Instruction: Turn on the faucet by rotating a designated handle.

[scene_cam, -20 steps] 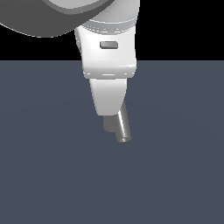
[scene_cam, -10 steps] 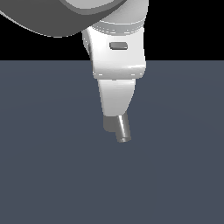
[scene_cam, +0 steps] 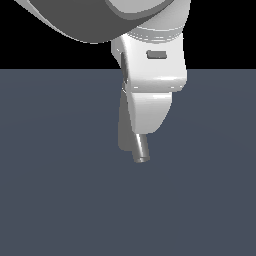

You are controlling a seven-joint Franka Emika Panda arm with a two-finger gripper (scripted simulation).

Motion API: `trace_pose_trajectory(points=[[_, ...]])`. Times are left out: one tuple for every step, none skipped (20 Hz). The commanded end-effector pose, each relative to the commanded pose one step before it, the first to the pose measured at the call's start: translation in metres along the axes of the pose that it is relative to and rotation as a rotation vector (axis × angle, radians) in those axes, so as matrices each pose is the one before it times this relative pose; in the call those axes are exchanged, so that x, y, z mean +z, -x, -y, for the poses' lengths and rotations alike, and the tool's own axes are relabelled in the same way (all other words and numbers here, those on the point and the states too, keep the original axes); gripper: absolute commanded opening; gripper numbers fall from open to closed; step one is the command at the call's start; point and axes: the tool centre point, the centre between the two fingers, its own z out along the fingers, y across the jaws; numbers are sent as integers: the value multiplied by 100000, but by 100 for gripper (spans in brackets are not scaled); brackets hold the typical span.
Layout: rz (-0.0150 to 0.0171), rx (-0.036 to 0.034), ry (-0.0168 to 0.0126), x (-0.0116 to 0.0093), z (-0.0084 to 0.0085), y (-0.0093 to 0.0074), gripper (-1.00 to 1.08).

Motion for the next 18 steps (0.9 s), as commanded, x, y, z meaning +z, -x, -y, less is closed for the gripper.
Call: trace_pose_trajectory(points=[[-1295,1652,212,13,-278,-1475,-100],[-23,35,25,2,-43,-262,-100],[0,0,0,-8,-39,-247,-100],[-40,61,43,9,-48,-282,-100],[-23,35,24,2,-45,-273,-100],[-23,35,24,1,-45,-276,-100],[-23,35,24,1,-46,-280,-100],[0,0,0,-8,-41,-265,-100],[-47,71,48,10,-51,-305,-100],[-33,50,34,5,-48,-298,-100],[0,0,0,-8,-41,-275,-100],[-48,71,47,9,-52,-315,-100],[0,0,0,0,0,0,-100],[2246,-3162,-702,-34,606,1787,-100],[-89,123,30,-3,165,-308,-100],[-97,134,33,-2,167,-319,-100],[-97,134,33,-2,170,-323,-100],[-97,134,33,-3,174,-328,-100]])
